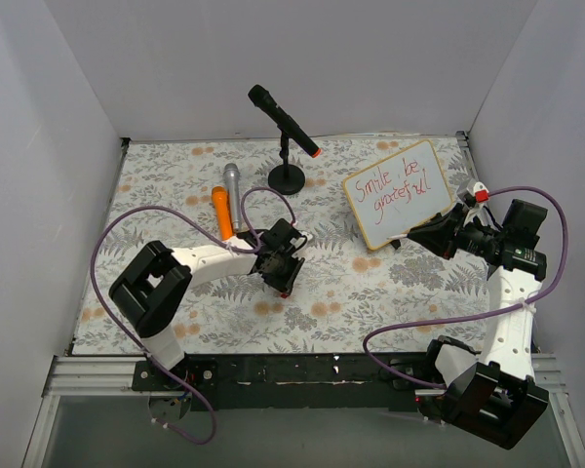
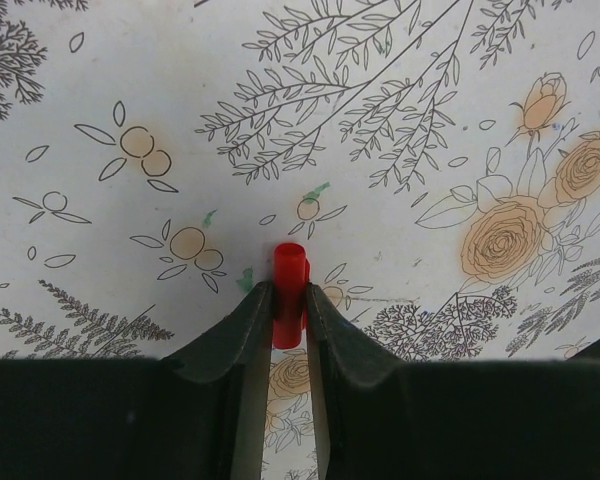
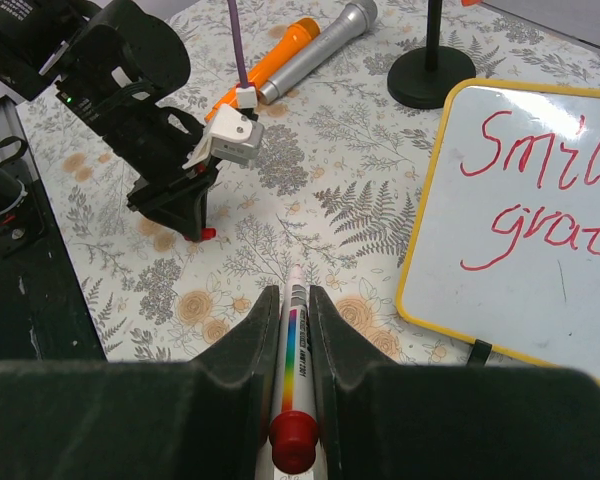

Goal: Write a sentence on the whiteboard
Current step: Pick up the pen cap from the center of the board.

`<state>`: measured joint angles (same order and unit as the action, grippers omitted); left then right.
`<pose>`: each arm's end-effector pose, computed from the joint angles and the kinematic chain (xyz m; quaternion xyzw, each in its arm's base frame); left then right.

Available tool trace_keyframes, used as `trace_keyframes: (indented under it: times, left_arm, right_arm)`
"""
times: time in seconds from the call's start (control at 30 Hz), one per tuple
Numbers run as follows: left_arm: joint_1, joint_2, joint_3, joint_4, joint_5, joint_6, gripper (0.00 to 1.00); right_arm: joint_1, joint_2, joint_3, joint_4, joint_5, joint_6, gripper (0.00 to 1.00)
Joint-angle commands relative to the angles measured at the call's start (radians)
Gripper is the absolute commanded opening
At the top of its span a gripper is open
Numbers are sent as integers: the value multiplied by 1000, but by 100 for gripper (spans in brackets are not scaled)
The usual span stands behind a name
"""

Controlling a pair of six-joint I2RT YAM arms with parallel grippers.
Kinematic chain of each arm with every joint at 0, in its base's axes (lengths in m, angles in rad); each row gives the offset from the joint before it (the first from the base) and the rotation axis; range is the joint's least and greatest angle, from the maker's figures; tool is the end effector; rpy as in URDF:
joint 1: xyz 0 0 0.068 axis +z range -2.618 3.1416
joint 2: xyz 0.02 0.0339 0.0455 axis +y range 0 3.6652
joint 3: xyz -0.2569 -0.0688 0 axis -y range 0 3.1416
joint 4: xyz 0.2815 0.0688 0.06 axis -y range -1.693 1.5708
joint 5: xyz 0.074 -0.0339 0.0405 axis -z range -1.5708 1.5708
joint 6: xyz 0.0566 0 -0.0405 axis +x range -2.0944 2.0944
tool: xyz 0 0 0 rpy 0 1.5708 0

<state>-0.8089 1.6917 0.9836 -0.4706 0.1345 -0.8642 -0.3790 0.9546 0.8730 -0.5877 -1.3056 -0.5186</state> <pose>0.2386 -0.2610 0.1108 -0.0140 0.9786 -0.1884 0.0813 0.2308 -0.0331 0.3049 -0.3138 0.6948 0.3424 0.5490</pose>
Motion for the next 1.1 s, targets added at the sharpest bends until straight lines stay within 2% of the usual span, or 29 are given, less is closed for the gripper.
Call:
trace_keyframes:
  times: [0.0, 0.17, 0.23, 0.27, 0.33, 0.47, 0.63, 0.73, 1.07]
  left_arm:
    - [-7, 69, -2, -102, -56, -2, 18]
    - [-12, 89, 3, -120, -87, 1, 18]
    - [-18, 98, 4, -123, -90, -2, 23]
    - [-19, 102, 7, -125, -92, -4, 30]
    - [-29, 114, 9, -128, -93, -6, 30]
    - [-35, 134, 6, -129, -104, -9, 21]
    - [-35, 131, -3, -122, -115, -9, 1]
    - [-36, 88, -10, -85, -119, 7, 0]
    - [-36, -55, -53, 188, -30, 91, 0]
  right_arm:
    - [2, -14, -2, 28, -23, 8, 1]
    - [2, -13, -2, 31, -23, 8, 1]
    - [2, -13, -5, 31, -23, 8, 1]
    - [2, -13, -5, 31, -23, 8, 1]
    - [2, -13, -5, 31, -23, 8, 1]
    - [2, -13, -5, 31, -23, 8, 1]
    - [2, -13, -6, 31, -21, 8, 1]
    - [2, -10, -6, 32, -18, 8, 1]
    - [43, 22, -20, 58, -43, 45, 1]
